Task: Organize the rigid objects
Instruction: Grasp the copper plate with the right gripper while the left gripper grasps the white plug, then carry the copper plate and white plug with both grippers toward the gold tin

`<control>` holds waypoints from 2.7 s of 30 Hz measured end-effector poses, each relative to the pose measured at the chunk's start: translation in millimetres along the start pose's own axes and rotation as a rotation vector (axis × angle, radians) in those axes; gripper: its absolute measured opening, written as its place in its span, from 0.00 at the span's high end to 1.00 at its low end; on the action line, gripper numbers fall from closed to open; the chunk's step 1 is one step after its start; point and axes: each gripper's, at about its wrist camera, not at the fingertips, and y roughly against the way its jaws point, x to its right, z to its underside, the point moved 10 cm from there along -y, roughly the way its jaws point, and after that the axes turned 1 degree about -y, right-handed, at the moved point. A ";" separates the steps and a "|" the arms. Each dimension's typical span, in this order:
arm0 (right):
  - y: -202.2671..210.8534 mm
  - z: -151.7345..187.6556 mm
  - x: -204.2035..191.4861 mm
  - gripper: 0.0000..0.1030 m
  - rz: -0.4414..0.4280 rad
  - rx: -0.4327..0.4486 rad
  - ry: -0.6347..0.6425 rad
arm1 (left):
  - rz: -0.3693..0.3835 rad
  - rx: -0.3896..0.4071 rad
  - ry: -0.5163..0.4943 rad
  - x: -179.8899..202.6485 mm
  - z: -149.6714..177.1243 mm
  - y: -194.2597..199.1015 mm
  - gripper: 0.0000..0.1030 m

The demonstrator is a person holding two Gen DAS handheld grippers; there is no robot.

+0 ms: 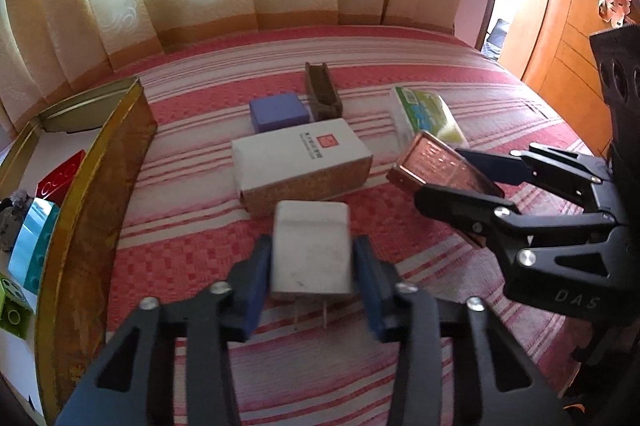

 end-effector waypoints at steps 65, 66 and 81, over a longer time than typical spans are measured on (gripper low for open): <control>35.6 -35.7 -24.1 0.52 0.018 0.291 -0.015 | -0.140 0.269 0.125 -55.7 -22.1 44.5 0.64; 34.4 -36.8 -25.0 0.52 0.017 0.291 -0.014 | -0.140 0.269 0.123 -55.7 -22.1 44.6 0.64; 23.7 -50.1 -41.5 0.52 0.007 0.306 0.000 | -0.111 0.291 0.163 -64.5 -21.4 48.3 0.64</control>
